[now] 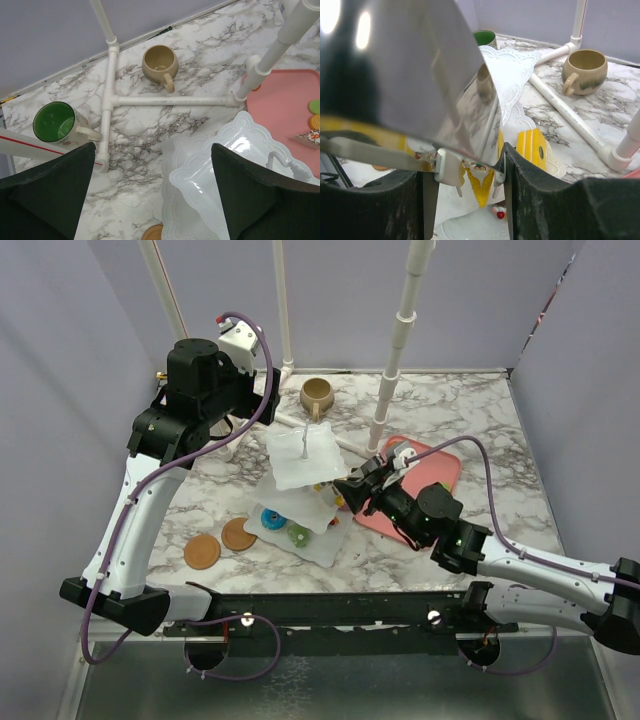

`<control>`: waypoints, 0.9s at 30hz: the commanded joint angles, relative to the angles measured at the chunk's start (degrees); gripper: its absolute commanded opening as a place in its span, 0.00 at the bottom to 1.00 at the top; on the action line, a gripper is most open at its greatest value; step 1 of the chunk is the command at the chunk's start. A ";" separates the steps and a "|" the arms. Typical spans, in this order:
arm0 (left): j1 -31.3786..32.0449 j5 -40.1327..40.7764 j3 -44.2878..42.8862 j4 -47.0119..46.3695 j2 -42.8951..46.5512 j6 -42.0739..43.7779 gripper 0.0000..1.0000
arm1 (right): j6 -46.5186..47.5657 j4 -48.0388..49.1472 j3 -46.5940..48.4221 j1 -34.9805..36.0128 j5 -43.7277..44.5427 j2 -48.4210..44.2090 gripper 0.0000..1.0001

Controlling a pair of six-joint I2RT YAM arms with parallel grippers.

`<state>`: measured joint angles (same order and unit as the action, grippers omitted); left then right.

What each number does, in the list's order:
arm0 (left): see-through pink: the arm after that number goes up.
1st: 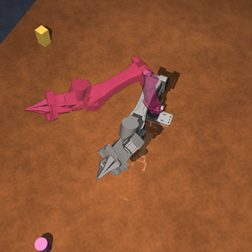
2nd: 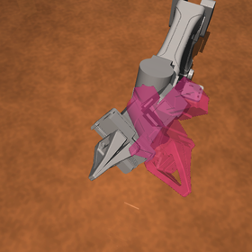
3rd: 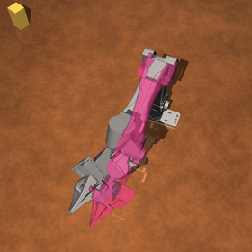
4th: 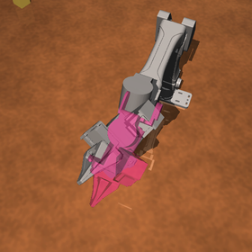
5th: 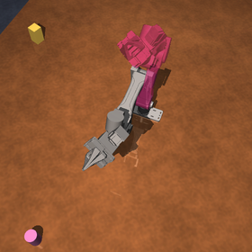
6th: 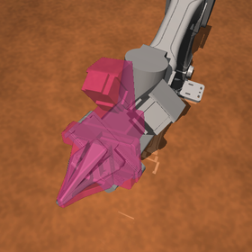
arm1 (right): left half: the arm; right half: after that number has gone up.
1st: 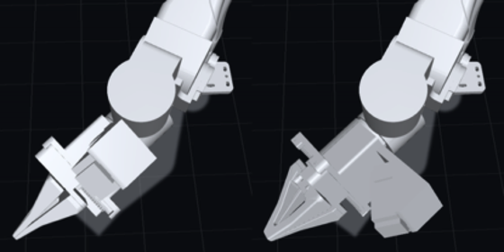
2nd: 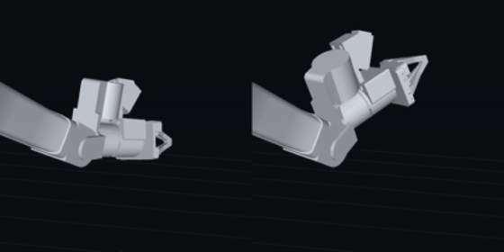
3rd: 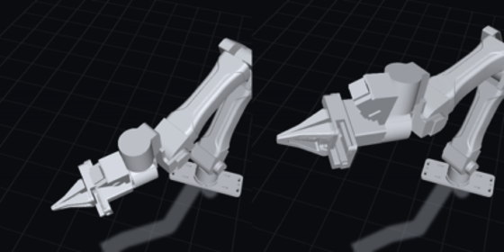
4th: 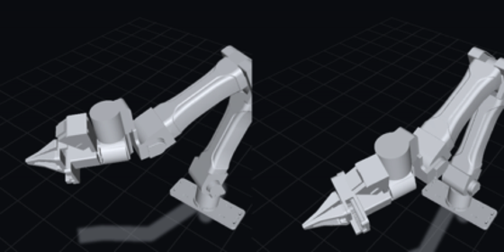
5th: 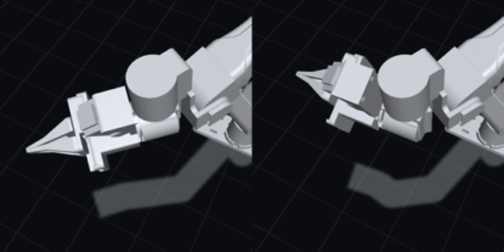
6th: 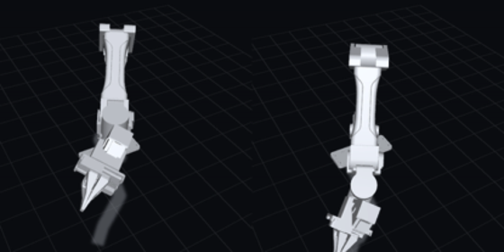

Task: Serve the afternoon tea
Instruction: Place the desert on the desert table.

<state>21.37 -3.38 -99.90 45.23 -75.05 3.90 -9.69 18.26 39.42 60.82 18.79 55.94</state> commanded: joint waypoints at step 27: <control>-0.36 -0.27 -0.01 0.48 1.91 0.45 0.99 | 4.58 16.47 -6.97 1.23 1.78 6.15 0.40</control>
<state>21.37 -3.40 -99.88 45.56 -74.91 3.97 -5.91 34.59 32.27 61.56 18.96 63.18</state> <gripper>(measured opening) 0.991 0.480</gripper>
